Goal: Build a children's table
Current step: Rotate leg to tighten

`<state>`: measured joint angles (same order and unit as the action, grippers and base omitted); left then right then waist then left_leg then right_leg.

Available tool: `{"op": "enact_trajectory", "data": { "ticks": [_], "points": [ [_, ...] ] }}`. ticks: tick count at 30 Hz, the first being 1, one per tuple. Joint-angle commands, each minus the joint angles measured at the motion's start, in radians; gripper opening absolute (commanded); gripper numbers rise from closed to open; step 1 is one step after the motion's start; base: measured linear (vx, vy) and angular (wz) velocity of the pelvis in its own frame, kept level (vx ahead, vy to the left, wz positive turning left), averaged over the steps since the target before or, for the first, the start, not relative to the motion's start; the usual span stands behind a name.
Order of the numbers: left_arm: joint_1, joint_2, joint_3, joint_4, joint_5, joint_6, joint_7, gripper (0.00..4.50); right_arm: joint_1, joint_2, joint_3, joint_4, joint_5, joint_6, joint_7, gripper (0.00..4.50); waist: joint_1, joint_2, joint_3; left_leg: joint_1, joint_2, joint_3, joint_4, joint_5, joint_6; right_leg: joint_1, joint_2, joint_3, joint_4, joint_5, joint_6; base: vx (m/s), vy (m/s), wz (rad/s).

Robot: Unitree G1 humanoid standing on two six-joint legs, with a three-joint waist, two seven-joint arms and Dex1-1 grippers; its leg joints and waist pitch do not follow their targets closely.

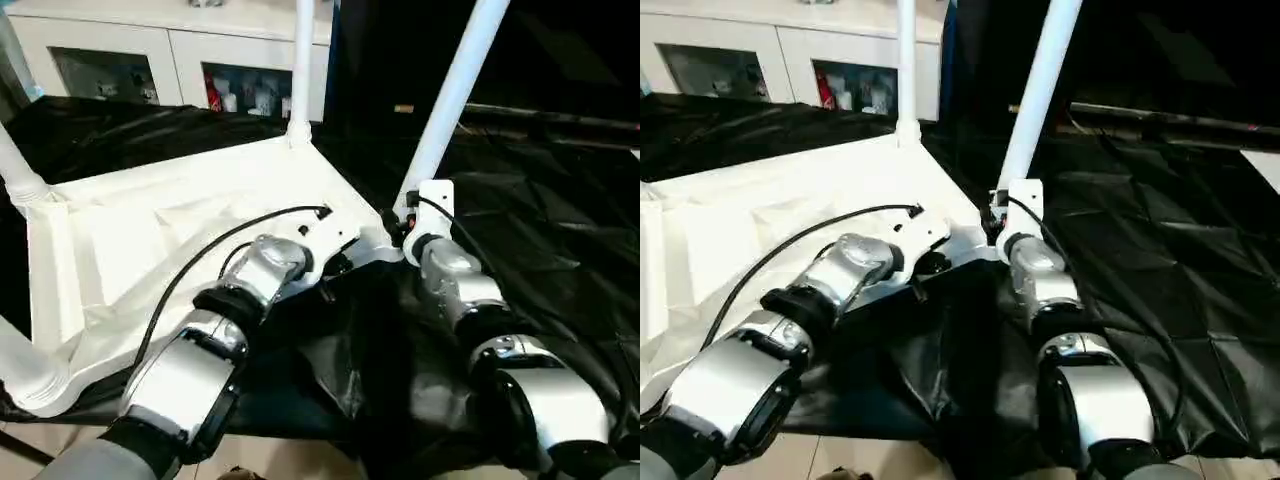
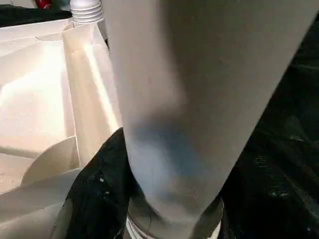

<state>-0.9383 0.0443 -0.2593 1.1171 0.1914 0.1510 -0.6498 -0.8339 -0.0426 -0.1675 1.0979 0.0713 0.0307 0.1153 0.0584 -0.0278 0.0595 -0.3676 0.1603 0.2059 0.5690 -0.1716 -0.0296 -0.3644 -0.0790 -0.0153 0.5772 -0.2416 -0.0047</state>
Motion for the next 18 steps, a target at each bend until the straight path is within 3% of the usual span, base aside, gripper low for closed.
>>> {"op": "enact_trajectory", "data": {
  "ticks": [1, 6, 7, 8, 10, 11, 14, 18],
  "points": [
    [-0.034, -0.034, -0.002, 0.002, 0.008, -0.012, 0.057, 0.00, 0.067, 0.086, 0.038, 0.129, -0.003, 0.121, 0.029, 2.06, -0.009, 0.019, -0.046, 0.046, 0.075, -0.055, -0.098, -0.568, -0.078, -0.026, -0.078, 0.030, -0.085, -0.328, -0.162, 0.000, 0.000, 0.00],
    [-0.047, -0.030, 0.006, 0.027, 0.007, -0.024, 0.059, 0.00, 0.053, 0.087, 0.026, 0.131, -0.005, 0.124, 0.044, 2.06, -0.009, 0.013, -0.045, 0.049, 0.075, -0.056, -0.096, -0.583, -0.075, -0.030, -0.081, 0.031, -0.091, -0.372, -0.147, 0.000, 0.000, 0.00],
    [-0.048, -0.030, 0.007, 0.029, 0.008, -0.025, 0.059, 0.00, 0.051, 0.086, 0.025, 0.131, -0.004, 0.124, 0.045, 2.62, -0.009, 0.014, -0.045, 0.049, 0.075, -0.056, -0.097, -0.583, -0.075, -0.030, -0.081, 0.031, -0.092, -0.376, -0.146, 0.000, 0.000, 0.00],
    [-0.049, -0.029, 0.009, 0.028, 0.007, -0.028, 0.054, 0.00, 0.041, 0.080, 0.021, 0.130, 0.001, 0.124, 0.053, 2.76, -0.010, 0.012, -0.044, 0.047, 0.075, -0.056, -0.097, -0.583, -0.074, -0.030, -0.081, 0.031, -0.092, -0.378, -0.145, 0.000, 0.000, 0.00],
    [-0.049, -0.027, 0.010, 0.026, 0.004, -0.037, 0.044, 0.00, 0.029, 0.072, 0.020, 0.128, 0.000, 0.122, 0.060, 2.82, -0.011, 0.014, -0.043, 0.045, 0.075, -0.058, -0.099, -0.589, -0.074, -0.030, -0.081, 0.031, -0.092, -0.389, -0.142, 0.000, 0.000, 0.00],
    [-0.048, -0.027, 0.011, 0.025, 0.003, -0.042, 0.041, 0.00, 0.026, 0.069, 0.021, 0.127, -0.002, 0.120, 0.062, 3.10, -0.012, 0.013, -0.043, 0.043, 0.075, -0.060, -0.100, -0.589, -0.074, -0.028, -0.081, 0.030, -0.092, -0.392, -0.140, 0.000, 0.000, 0.00],
    [-0.048, -0.025, 0.014, 0.023, -0.005, -0.071, 0.022, 0.00, 0.016, 0.057, 0.031, 0.125, -0.013, 0.112, 0.078, 3.22, -0.012, 0.014, -0.043, 0.048, 0.075, -0.058, -0.098, -0.600, -0.076, -0.033, -0.081, 0.030, -0.095, -0.401, -0.137, 0.000, 0.000, 0.00],
    [-0.041, -0.021, 0.030, 0.007, -0.029, -0.090, -0.020, 0.00, 0.003, 0.036, 0.040, 0.112, -0.018, 0.090, 0.124, 3.64, -0.011, 0.013, -0.047, 0.038, 0.077, -0.057, -0.100, -0.550, -0.068, -0.025, -0.082, 0.032, -0.088, -0.342, -0.147, 0.000, 0.000, 0.00]
  ]
}}
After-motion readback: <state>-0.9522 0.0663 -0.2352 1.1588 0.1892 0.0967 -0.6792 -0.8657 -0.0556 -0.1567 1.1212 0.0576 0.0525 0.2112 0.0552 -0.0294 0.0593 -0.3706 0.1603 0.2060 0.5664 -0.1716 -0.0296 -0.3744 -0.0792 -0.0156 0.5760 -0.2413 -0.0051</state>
